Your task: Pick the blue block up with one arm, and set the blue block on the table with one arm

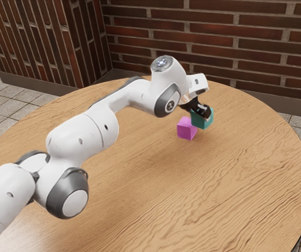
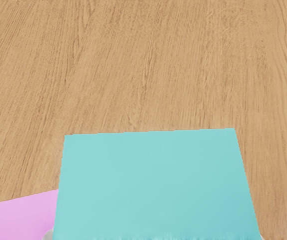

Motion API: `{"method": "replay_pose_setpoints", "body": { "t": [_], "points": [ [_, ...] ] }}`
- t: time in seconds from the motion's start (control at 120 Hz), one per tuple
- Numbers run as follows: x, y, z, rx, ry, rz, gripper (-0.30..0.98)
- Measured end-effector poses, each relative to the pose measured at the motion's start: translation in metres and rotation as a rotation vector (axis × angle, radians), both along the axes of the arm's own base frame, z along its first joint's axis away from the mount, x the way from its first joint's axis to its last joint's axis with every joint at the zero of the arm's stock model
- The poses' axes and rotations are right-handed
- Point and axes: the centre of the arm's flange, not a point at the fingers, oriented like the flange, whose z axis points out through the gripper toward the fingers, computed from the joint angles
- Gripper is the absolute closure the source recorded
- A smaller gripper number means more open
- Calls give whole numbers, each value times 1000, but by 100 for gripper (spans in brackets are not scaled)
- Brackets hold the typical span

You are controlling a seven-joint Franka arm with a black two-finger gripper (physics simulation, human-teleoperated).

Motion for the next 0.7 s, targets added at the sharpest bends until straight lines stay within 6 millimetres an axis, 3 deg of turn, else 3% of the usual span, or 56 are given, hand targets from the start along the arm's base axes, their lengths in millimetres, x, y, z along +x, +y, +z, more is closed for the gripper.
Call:
{"method": "replay_pose_setpoints", "body": {
  "t": [0.158,0.358,0.55,0.7],
  "points": [
    [-9,-37,-7,-4,5,-39,44],
    [-14,-52,-19,-7,19,-51,41],
    [-15,-56,-21,-19,27,-59,19],
    [-15,-55,-17,-22,28,-62,10]
  ]
}}
